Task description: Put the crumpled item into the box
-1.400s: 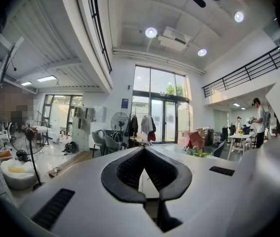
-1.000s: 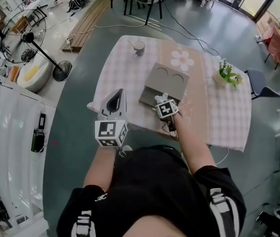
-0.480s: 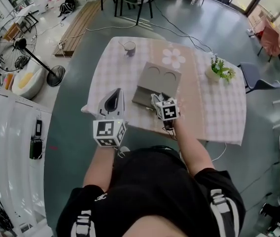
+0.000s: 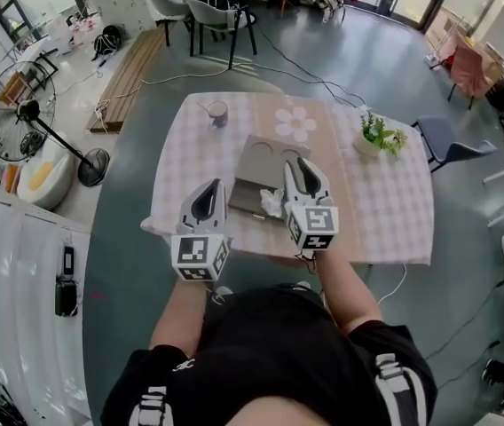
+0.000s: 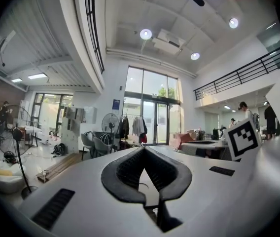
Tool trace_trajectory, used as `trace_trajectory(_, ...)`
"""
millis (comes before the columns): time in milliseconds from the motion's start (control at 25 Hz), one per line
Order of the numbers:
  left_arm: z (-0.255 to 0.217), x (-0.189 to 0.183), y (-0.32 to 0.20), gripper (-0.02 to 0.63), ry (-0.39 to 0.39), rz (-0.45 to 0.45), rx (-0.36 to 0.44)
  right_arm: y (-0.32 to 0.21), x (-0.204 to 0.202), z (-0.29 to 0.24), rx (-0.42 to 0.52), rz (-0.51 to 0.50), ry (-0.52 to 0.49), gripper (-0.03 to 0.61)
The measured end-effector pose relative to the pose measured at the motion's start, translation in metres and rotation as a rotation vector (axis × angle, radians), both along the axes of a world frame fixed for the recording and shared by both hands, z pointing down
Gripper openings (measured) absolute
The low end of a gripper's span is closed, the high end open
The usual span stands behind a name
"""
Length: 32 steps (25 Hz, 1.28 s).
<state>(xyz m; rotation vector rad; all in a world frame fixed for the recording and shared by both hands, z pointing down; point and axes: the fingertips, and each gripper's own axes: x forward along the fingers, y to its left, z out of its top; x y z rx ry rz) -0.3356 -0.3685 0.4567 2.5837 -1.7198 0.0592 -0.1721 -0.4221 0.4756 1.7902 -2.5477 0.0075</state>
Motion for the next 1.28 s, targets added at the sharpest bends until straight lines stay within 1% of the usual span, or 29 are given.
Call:
trace_trajectory(120,-0.005,0.011,-0.002,0.002,0.0,0.02,0.014,0.014,0.021,-0.044,0.136,0.075,-0.055,0.06)
trace_trajectory(160,-0.006,0.014,-0.003,0.001,0.001,0.025,0.017,0.019,0.028,-0.055,0.171,0.108,-0.065,0.057)
trace_trajectory(200,-0.007,0.018,-0.004,0.0,0.002,0.031,0.018,0.023,0.035,-0.063,0.199,0.141,-0.067,0.054)
trace_trajectory(280,-0.007,0.026,-0.005,0.001,0.004,0.043,0.021,0.031,0.046,-0.072,0.235,0.18,-0.064,0.002)
trace_trajectory(320,-0.008,0.03,-0.005,0.001,0.004,0.049,0.023,0.035,0.049,-0.074,0.243,0.187,-0.065,0.002)
trace_trajectory(400,-0.009,0.038,-0.005,0.001,0.007,0.062,0.027,0.04,0.055,-0.073,0.236,0.197,-0.067,0.002)
trace_trajectory(480,-0.01,0.044,-0.005,0.001,0.009,0.074,0.028,0.042,0.057,-0.065,0.209,0.205,-0.048,0.002)
trace_trajectory(560,-0.01,0.049,-0.005,0.002,0.008,0.084,0.028,0.043,0.054,-0.058,0.19,0.193,-0.036,0.002)
trace_trajectory(680,-0.008,0.054,-0.003,0.002,0.007,0.094,0.023,0.047,0.049,-0.055,0.186,0.173,-0.046,0.002)
trace_trajectory(1280,-0.012,0.049,0.001,0.002,0.004,0.087,0.027,0.047,0.04,-0.044,0.136,0.148,-0.058,0.002)
